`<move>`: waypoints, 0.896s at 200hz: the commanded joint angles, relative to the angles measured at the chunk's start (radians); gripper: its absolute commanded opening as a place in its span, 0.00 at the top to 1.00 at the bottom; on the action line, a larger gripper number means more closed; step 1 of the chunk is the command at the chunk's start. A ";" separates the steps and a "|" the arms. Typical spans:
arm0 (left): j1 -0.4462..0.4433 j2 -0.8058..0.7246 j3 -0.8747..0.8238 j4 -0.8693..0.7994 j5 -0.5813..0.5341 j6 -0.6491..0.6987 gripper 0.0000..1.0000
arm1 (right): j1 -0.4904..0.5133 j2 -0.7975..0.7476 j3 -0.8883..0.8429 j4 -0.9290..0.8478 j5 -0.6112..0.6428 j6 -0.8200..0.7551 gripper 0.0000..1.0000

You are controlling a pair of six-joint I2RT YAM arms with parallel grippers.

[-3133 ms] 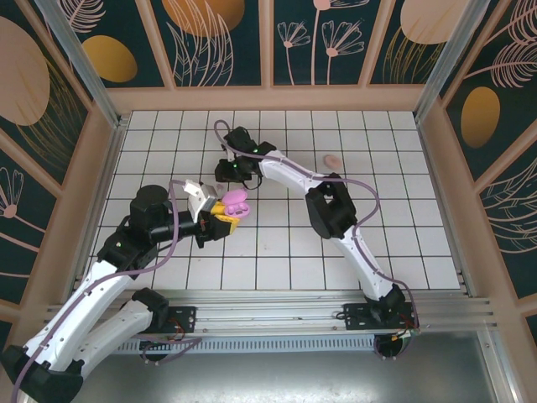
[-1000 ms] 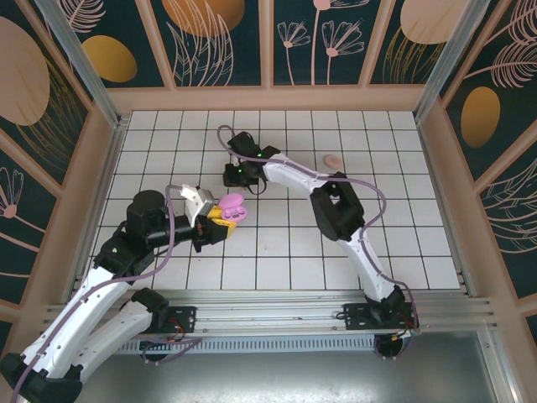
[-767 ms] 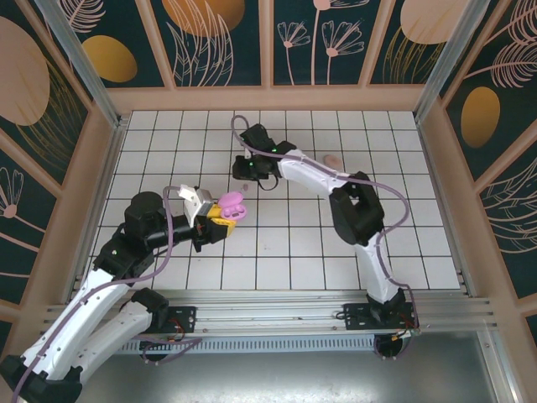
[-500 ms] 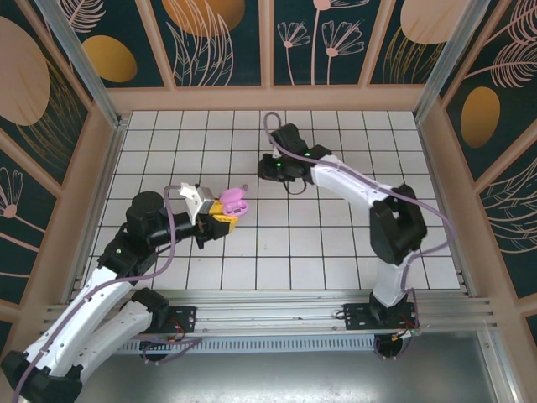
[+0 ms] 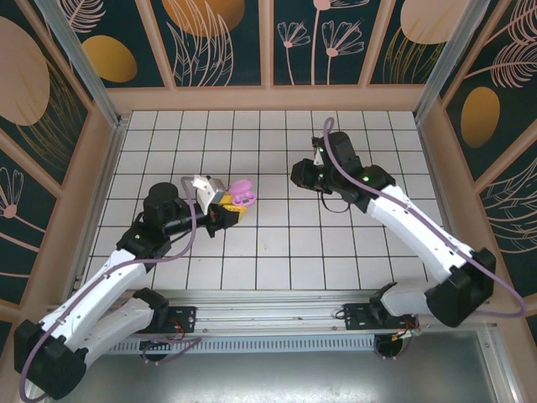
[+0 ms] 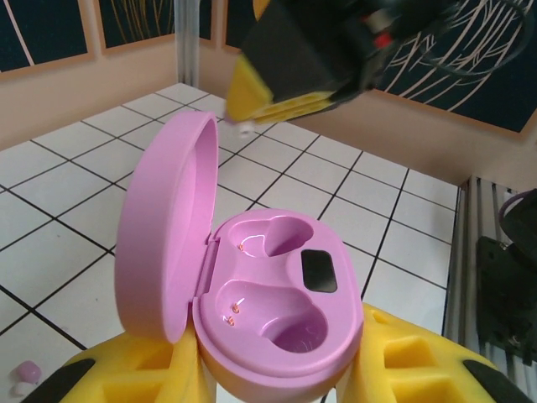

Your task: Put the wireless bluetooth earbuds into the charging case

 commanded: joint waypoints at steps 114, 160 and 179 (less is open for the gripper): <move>-0.006 0.101 -0.028 0.151 0.008 0.007 1.00 | 0.258 0.021 0.161 -0.079 0.068 0.108 0.84; -0.005 0.075 -0.047 0.136 -0.008 0.020 1.00 | 0.298 0.111 0.270 -0.109 0.083 0.079 0.84; -0.006 0.070 -0.054 0.137 -0.008 0.020 1.00 | 0.316 0.146 0.297 -0.128 0.085 0.076 0.84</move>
